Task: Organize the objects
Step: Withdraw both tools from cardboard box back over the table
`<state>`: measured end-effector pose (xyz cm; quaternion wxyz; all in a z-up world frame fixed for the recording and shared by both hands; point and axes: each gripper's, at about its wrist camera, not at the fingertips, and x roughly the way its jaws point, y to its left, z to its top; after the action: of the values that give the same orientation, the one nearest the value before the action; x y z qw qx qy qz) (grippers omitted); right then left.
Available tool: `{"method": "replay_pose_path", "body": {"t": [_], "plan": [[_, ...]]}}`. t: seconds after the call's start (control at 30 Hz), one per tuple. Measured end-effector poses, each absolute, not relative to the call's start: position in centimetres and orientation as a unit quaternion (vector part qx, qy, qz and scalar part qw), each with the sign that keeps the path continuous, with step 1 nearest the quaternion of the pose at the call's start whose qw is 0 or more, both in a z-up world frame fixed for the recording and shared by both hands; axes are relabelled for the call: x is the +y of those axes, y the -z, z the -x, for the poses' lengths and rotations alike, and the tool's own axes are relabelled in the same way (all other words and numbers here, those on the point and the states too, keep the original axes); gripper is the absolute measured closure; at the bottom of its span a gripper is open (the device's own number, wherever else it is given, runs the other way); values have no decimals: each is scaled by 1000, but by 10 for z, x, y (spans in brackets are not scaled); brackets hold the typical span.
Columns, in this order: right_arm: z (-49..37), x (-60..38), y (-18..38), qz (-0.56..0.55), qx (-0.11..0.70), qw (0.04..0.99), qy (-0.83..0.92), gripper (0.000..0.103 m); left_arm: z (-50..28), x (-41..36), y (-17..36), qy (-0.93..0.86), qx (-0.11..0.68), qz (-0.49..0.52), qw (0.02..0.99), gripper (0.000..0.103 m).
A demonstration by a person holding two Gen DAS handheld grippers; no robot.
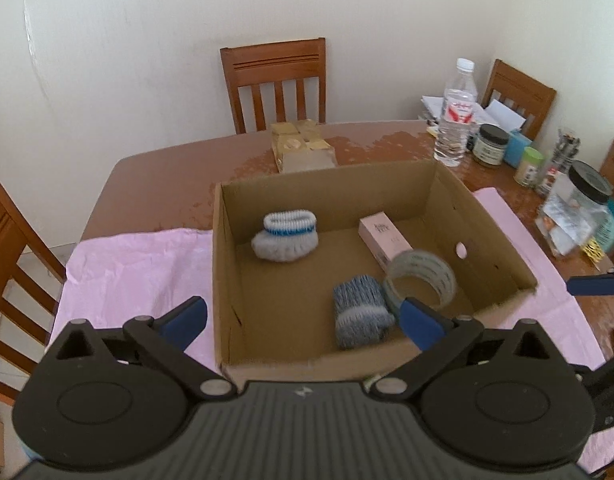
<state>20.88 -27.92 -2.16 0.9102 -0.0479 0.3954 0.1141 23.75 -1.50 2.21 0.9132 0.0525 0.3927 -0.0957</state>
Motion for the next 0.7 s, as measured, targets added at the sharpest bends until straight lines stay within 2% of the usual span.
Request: {"method": "replay_pose_path", "body": {"t": [0.7], "plan": [[-164,-225,61,14,442,894,-73,0,-136,44,5,108,407,-14,907,1]]}}
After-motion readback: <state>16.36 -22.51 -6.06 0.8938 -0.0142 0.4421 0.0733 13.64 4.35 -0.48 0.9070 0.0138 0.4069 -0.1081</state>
